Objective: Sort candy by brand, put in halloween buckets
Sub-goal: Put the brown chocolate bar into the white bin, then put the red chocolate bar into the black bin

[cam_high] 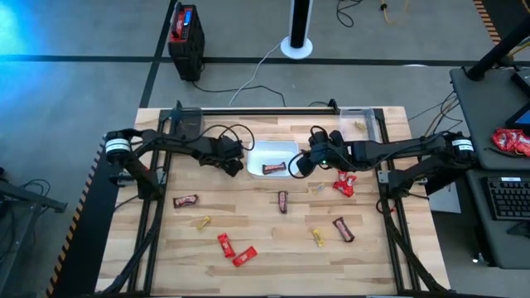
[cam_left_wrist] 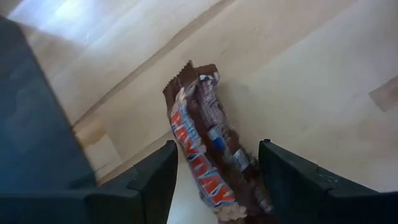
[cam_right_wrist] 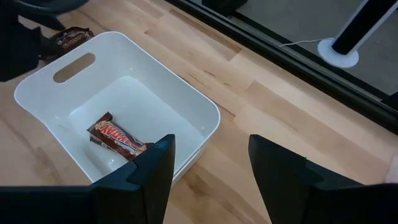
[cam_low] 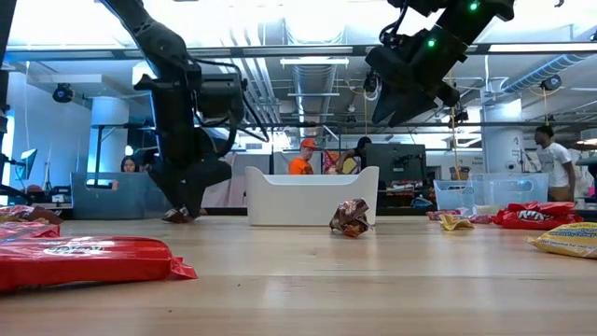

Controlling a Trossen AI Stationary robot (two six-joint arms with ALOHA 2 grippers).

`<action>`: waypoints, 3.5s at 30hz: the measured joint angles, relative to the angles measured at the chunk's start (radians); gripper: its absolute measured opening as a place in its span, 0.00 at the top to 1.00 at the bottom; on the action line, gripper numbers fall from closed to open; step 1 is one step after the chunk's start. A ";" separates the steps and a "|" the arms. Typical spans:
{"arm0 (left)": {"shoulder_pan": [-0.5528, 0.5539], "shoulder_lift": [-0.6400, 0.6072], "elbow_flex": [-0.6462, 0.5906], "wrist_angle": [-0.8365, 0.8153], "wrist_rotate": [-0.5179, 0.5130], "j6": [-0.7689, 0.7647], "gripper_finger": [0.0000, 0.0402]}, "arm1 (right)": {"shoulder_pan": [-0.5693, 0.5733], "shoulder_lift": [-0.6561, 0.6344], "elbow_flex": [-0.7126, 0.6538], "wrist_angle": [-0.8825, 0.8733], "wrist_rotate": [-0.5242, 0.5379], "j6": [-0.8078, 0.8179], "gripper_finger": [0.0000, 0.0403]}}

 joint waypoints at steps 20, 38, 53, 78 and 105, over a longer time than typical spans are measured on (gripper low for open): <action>-0.002 -0.047 0.005 -0.008 0.065 0.086 0.89 | 0.002 0.000 0.000 -0.001 -0.024 -0.001 0.51; -0.160 -0.378 -0.002 0.460 0.409 0.575 0.90 | 0.006 0.000 0.000 0.001 -0.032 -0.012 0.51; -0.161 -0.116 0.058 0.631 0.359 0.623 0.79 | 0.114 -0.007 0.000 -0.062 -0.053 0.074 0.51; -0.416 -0.257 0.084 0.430 0.321 0.591 0.57 | 0.244 0.007 0.000 -0.356 -0.364 0.445 0.51; -0.785 -0.445 0.064 0.378 0.069 0.595 0.57 | 0.212 0.119 -0.267 -0.463 -0.405 0.882 0.56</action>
